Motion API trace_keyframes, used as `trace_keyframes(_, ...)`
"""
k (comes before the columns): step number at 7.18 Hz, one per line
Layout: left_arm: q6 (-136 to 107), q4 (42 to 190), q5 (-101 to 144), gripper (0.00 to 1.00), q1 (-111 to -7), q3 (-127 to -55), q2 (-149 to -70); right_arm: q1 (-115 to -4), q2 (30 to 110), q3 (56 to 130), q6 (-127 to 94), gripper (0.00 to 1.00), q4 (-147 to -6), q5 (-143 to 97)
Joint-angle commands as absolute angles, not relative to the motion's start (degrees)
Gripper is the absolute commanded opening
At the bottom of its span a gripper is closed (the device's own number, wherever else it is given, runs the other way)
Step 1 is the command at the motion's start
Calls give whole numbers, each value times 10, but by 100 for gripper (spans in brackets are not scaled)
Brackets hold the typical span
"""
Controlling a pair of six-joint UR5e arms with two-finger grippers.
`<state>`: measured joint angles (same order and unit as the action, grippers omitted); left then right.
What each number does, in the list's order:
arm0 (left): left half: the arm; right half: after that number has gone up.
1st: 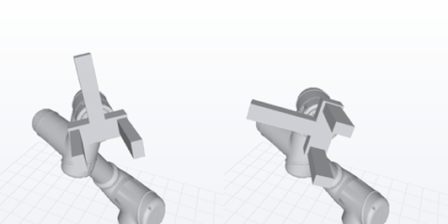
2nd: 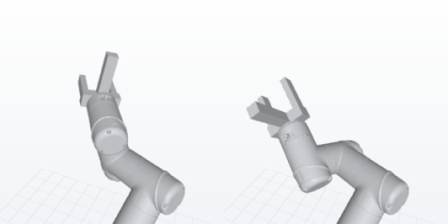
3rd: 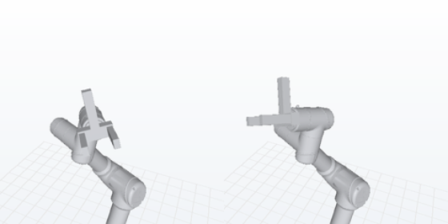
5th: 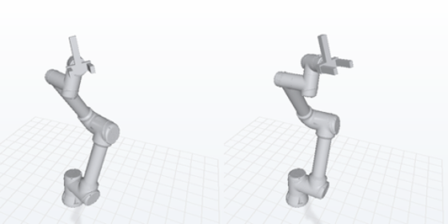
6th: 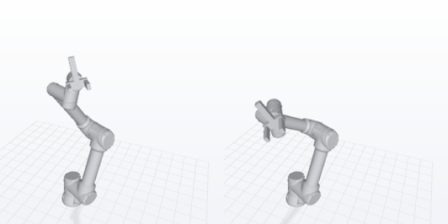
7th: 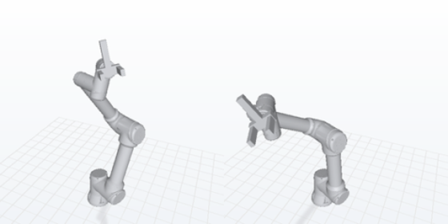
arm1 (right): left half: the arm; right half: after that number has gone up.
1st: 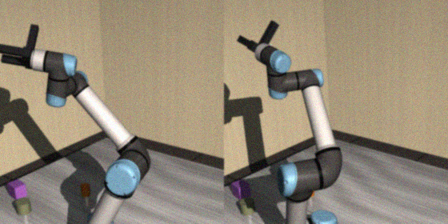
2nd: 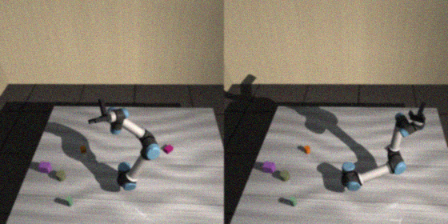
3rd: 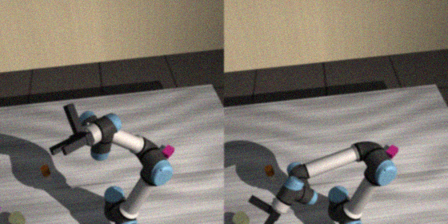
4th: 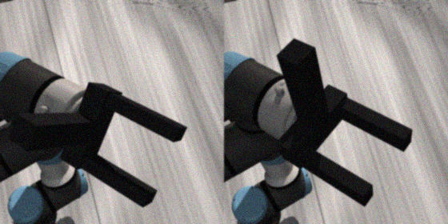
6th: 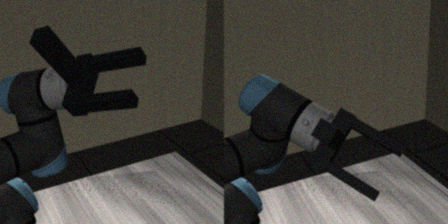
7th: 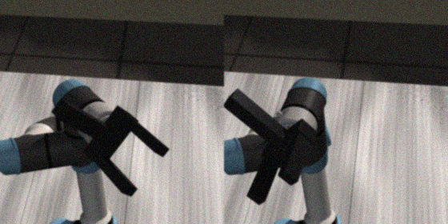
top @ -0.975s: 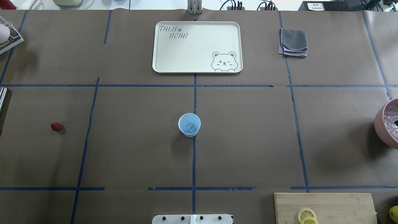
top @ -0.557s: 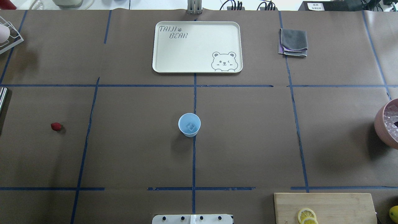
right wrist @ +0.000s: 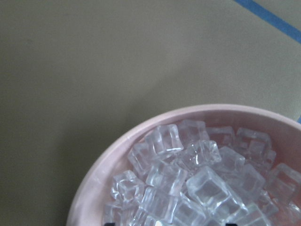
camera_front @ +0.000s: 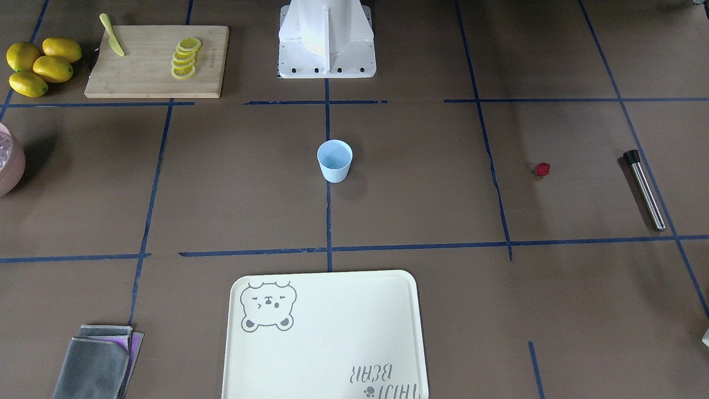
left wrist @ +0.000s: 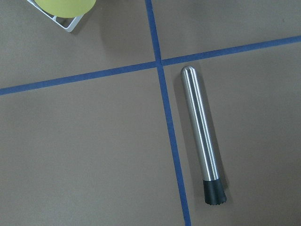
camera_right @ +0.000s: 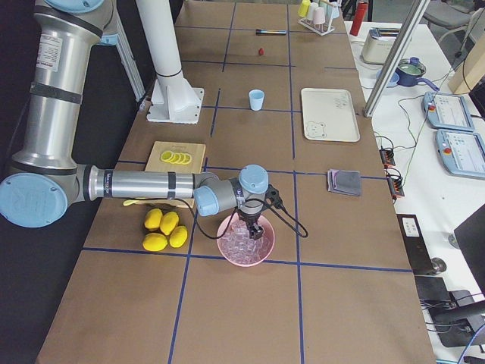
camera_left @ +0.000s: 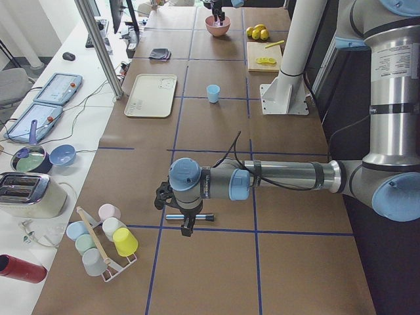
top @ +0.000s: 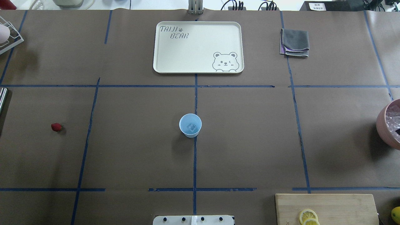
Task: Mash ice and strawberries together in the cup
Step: 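Grasp another ice cube from the pink bowl with the right gripper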
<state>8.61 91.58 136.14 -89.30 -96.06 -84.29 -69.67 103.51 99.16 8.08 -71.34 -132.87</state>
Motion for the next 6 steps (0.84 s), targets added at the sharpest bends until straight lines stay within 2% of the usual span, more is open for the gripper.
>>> trace_keyframes(1,86,916,1361,100,-893,-961,-843,-693,1040,991,81,80,-714,-1328)
trace_keyframes(2,86,916,1361,100,-893,-962,-843,-691,1041,991,81,77,-714,-1326)
trace_keyframes(3,86,916,1361,100,-893,-962,-843,-690,1042,991,81,65,-715,-1325)
trace_keyframes(4,86,916,1361,100,-893,-962,-843,-687,1041,991,81,38,-716,-1322)
trace_keyframes(5,86,917,1361,100,-893,-962,-843,-687,1041,991,81,19,-716,-1322)
trace_keyframes(6,86,917,1361,100,-893,-962,-845,-687,1041,991,81,7,-716,-1322)
